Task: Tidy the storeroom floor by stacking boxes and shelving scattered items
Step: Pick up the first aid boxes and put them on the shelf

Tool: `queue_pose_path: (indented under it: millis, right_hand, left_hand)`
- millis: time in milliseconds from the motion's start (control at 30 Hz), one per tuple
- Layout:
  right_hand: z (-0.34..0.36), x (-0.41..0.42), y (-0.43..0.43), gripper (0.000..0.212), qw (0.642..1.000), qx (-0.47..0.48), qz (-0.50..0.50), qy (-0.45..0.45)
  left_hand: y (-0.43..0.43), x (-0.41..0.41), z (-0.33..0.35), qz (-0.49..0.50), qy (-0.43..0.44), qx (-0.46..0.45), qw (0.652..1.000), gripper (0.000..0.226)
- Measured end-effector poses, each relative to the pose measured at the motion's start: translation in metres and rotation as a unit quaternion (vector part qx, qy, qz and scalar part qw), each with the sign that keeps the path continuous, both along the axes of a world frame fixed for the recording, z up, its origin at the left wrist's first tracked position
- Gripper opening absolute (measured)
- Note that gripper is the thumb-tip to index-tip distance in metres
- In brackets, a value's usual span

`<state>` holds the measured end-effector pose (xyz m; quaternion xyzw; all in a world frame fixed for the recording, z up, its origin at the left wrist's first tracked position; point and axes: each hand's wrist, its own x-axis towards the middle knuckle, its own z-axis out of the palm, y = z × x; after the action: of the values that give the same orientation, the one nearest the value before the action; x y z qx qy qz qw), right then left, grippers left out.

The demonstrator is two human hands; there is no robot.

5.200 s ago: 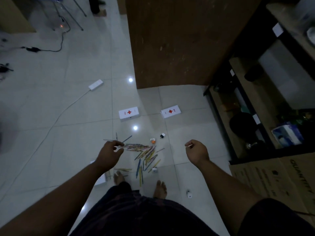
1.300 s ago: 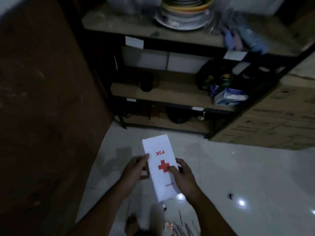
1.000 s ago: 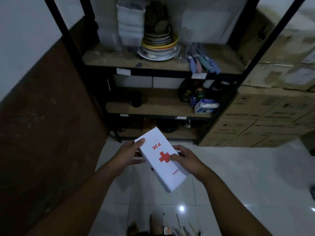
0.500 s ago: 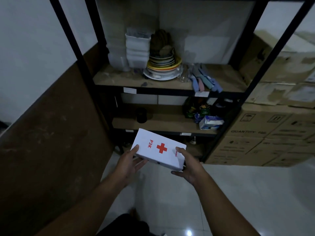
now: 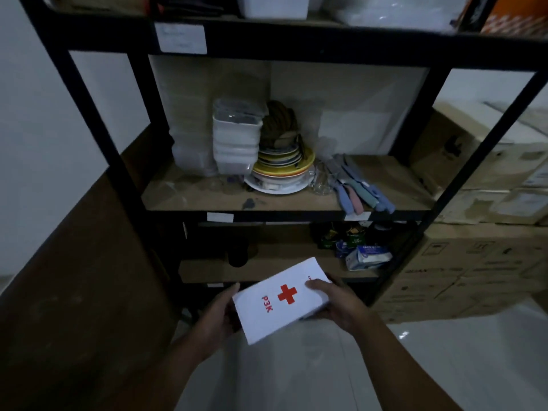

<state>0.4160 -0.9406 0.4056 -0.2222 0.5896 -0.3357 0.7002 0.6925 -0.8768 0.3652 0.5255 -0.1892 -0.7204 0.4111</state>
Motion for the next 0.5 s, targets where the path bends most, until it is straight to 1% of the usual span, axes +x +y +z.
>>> queue_pose_path:
  millis: [33,133,200,233,267,300,367,400,467,500]
  right_hand:
    - [0.002,0.0,-0.005,0.119,1.0,-0.002,0.004,0.008]
    - [0.013,0.005,-0.013,0.121,0.999,-0.021,0.005,0.045]
    - [0.009,0.008,-0.016,0.124,0.997,-0.019,-0.037,0.066]
    - [0.004,0.009,-0.017,0.129,0.995,-0.014,-0.066,0.07]
    - [-0.002,0.009,-0.017,0.128,0.993,-0.005,-0.088,0.073]
    - [-0.006,0.011,-0.015,0.113,0.994,0.006,-0.083,0.073]
    - [-0.016,0.015,-0.008,0.066,0.995,0.024,-0.026,0.088]
    - [-0.024,0.017,-0.004,0.052,0.995,0.027,0.0,0.093]
    - [-0.044,0.016,0.0,0.041,0.993,0.033,0.03,0.105]
    - [-0.054,0.015,-0.002,0.041,0.992,0.033,0.04,0.115]
  left_hand:
    - [-0.007,0.007,-0.002,-0.05,-0.023,0.0,0.998,0.056]
    - [-0.025,0.016,-0.004,-0.184,-0.088,0.003,0.979,0.056]
    - [-0.033,0.011,-0.005,-0.209,-0.086,0.006,0.974,0.054]
    - [-0.037,0.006,-0.007,-0.205,-0.076,0.01,0.976,0.052]
    - [-0.041,0.0,-0.009,-0.196,-0.062,0.012,0.979,0.049]
    - [-0.046,-0.006,-0.013,-0.183,-0.053,0.014,0.982,0.048]
    - [-0.057,-0.022,-0.024,-0.159,-0.049,0.022,0.986,0.052]
    - [-0.063,-0.03,-0.031,-0.143,-0.05,0.028,0.988,0.055]
    - [-0.075,-0.048,-0.049,-0.111,-0.052,0.039,0.992,0.055]
    - [-0.081,-0.057,-0.058,-0.096,-0.046,0.041,0.993,0.055]
